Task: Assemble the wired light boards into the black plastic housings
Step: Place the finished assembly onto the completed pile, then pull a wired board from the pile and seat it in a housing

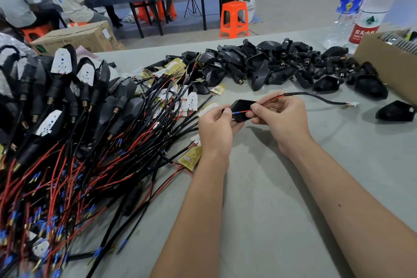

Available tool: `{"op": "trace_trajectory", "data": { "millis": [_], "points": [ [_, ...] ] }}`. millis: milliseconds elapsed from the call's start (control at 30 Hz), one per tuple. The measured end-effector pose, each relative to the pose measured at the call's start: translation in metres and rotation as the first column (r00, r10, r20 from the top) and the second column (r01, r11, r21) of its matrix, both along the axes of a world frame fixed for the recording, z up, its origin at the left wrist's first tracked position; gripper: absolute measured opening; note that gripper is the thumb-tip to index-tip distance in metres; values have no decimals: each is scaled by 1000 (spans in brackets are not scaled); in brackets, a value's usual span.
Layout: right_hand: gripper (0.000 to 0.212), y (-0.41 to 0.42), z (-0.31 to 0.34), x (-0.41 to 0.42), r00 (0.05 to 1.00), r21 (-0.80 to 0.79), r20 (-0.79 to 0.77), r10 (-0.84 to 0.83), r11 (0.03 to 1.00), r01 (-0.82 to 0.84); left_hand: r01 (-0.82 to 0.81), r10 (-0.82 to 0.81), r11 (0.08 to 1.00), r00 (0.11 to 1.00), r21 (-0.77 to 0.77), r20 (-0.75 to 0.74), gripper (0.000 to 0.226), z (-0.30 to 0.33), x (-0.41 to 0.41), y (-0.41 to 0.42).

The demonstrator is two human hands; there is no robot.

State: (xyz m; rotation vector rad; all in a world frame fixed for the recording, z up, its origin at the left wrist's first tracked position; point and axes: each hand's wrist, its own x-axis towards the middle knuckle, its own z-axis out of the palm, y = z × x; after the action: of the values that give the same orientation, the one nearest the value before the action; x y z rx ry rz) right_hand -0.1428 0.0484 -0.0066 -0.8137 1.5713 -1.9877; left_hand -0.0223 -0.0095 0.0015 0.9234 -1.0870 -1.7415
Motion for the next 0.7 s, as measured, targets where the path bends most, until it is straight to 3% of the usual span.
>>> {"op": "trace_trajectory", "data": {
  "millis": [233, 567, 700],
  "points": [
    [8, -1, 0, 0, 998, -21, 46, -44, 999, 45, -88, 102, 986, 990, -140, 95, 12, -8, -3, 0],
    [6, 0, 1, -3, 990, -75, 105, 96, 993, -88, -85, 102, 983, 989, -163, 104, 16, -10, -2, -3],
    [8, -2, -4, -4, 995, -14, 94, 21, 1000, -20, -52, 82, 976, 987, -210, 138, 14, -11, -3, -3]
  ]
}}
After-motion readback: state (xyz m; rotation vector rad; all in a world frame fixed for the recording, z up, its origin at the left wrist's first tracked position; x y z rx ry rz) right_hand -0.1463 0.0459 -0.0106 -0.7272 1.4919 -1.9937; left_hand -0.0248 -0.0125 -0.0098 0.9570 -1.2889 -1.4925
